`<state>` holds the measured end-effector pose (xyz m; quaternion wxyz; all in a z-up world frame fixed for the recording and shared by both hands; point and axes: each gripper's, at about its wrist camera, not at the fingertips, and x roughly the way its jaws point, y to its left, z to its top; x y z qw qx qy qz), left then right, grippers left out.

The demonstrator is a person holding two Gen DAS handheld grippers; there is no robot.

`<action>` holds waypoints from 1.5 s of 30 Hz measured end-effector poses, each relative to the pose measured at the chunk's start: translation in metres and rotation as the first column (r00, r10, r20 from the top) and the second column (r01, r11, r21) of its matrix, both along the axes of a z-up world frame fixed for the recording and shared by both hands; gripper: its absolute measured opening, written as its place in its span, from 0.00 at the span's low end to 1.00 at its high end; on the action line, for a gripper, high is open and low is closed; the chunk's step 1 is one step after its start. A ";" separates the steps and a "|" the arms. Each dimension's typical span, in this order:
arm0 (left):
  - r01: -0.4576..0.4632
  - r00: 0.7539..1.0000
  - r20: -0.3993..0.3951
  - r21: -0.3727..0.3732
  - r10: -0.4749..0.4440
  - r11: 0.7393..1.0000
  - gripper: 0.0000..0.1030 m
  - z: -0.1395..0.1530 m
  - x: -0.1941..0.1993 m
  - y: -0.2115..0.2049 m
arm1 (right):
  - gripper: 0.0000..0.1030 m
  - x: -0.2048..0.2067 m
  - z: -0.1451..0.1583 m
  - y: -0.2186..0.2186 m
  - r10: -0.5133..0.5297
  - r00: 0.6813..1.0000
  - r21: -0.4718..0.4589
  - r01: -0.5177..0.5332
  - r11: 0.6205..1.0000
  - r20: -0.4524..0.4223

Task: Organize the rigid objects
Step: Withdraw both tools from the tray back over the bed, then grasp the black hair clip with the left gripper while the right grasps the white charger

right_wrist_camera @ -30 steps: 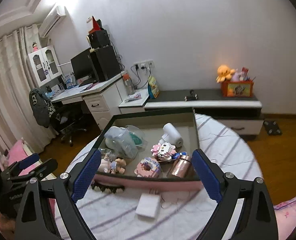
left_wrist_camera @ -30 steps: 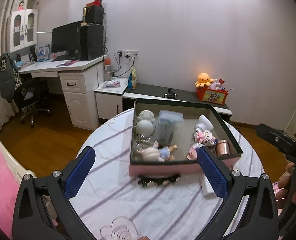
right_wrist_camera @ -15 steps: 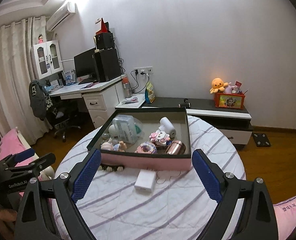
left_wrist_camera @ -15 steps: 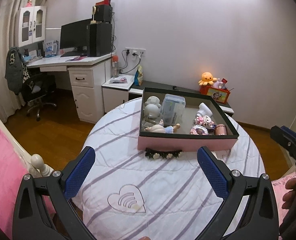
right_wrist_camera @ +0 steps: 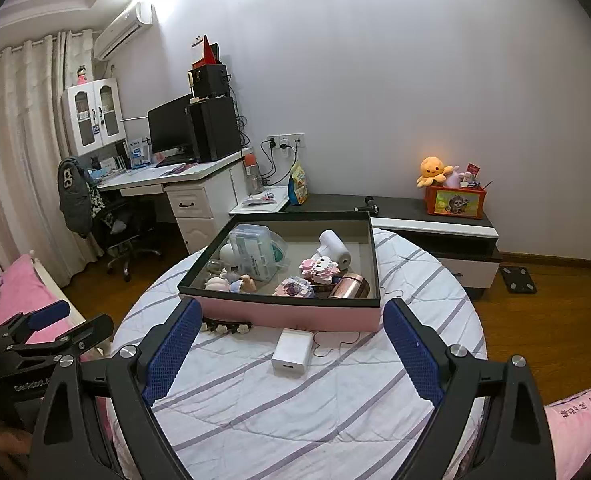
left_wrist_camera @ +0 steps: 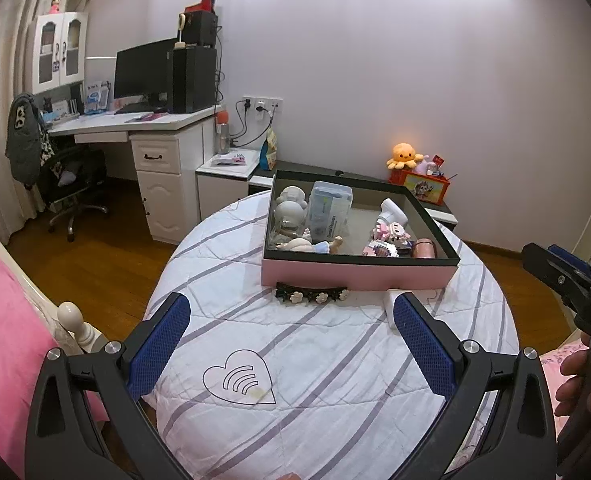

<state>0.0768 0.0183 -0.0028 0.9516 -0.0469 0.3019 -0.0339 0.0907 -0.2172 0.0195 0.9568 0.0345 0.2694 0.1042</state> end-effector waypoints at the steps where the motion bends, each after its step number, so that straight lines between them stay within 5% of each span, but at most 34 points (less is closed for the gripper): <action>1: 0.000 1.000 0.000 0.000 0.000 1.000 1.00 0.000 0.000 0.000 | 0.91 -0.001 0.000 0.000 -0.001 1.000 0.001 0.001 1.000 -0.001; 19: 0.006 0.999 -0.051 0.006 -0.005 1.000 1.00 -0.015 0.011 -0.001 | 0.91 0.015 -0.013 -0.004 -0.025 0.998 -0.017 0.024 1.000 -0.061; 33: 0.041 0.975 -0.220 0.010 -0.038 0.999 1.00 -0.077 0.078 -0.023 | 0.91 0.081 -0.099 -0.004 -0.046 0.951 -0.047 0.033 0.998 -0.305; 45: 0.042 0.940 -0.339 0.004 -0.038 0.999 1.00 -0.118 0.141 -0.038 | 0.91 0.117 -0.132 0.005 0.003 0.921 -0.023 -0.013 1.000 -0.389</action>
